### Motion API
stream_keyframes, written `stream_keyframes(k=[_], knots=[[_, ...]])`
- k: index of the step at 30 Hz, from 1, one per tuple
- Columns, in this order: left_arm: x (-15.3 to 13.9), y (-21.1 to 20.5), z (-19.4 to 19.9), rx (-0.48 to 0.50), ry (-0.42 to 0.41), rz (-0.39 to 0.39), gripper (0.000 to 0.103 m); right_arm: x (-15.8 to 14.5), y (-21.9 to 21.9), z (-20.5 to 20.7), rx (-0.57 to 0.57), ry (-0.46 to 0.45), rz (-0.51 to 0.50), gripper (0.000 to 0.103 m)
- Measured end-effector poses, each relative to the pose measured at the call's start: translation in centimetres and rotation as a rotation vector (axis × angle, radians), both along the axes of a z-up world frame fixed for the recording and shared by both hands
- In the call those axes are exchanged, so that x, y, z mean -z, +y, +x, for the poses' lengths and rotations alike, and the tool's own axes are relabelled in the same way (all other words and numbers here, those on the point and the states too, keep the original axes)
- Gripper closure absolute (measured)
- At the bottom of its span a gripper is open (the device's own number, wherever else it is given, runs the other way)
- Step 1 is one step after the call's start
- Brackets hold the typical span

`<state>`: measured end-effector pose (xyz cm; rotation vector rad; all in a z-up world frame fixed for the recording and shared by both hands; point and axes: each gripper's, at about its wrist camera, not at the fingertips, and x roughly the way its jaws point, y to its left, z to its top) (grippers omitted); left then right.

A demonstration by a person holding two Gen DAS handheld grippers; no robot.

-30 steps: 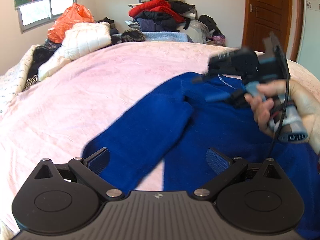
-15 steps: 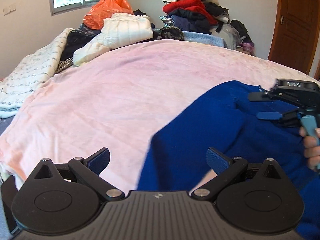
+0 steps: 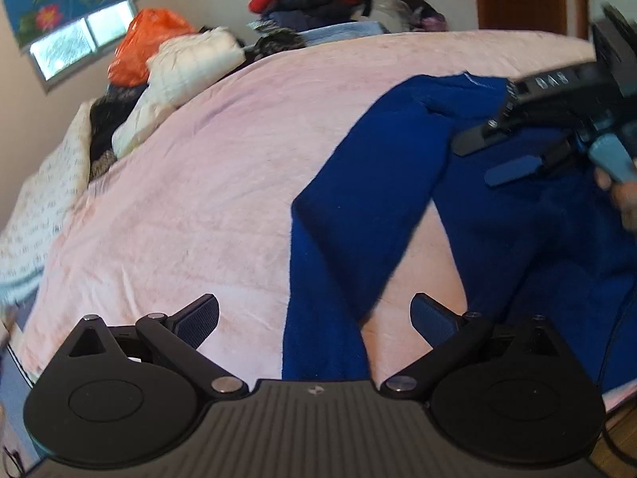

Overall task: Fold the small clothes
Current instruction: 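Move the left gripper to the other sleeve and close on it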

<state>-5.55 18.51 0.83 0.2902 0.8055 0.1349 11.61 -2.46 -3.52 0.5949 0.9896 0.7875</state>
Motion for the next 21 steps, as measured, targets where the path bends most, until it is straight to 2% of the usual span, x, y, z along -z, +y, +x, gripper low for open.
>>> stream_keyframes(k=[2,3,5,7,9,12,14,15,18,19,21], knots=[[1.3,-1.4,-0.2,0.015,-0.002,0.106,0.0,0.3,0.0,-0.3,-0.003,0.007,-0.008,0.033],[2.0,-1.7,-0.1,-0.009,0.006,0.144,0.0,0.4,0.0,-0.2,-0.002,0.014,-0.006,0.032],[3.6,-1.2,-0.2,-0.06,0.035,0.167,0.0,0.5,-0.2,-0.3,0.007,0.022,0.001,0.032],[4.5,-0.6,-0.6,-0.113,0.03,0.179,0.0,0.3,-0.3,-0.6,0.01,0.02,0.005,0.031],[4.4,-0.2,-1.3,-0.138,-0.006,0.208,0.0,0.2,-0.4,-0.9,0.01,0.013,0.007,0.03],[2.8,0.9,-1.8,-0.188,-0.113,0.271,0.0,0.2,-0.3,-0.9,0.011,0.012,0.008,0.029],[1.6,3.2,-1.6,-0.274,-0.158,0.259,0.0,0.4,-0.2,-1.0,0.011,0.013,0.006,0.029],[1.1,4.8,-1.4,-0.33,-0.166,0.228,0.0,0.4,-0.2,-1.1,0.009,0.013,0.006,0.028],[0.5,9.1,-1.2,-0.485,-0.135,0.168,0.001,0.4,-0.1,-1.2,0.005,0.011,0.008,0.027],[0.1,9.9,-1.5,-0.503,-0.134,0.139,0.001,0.4,0.0,-1.2,0.003,0.012,0.007,0.028],[-0.9,10.5,-2.3,-0.484,-0.158,0.03,0.001,0.4,0.0,-1.3,0.002,0.017,0.01,0.029]])
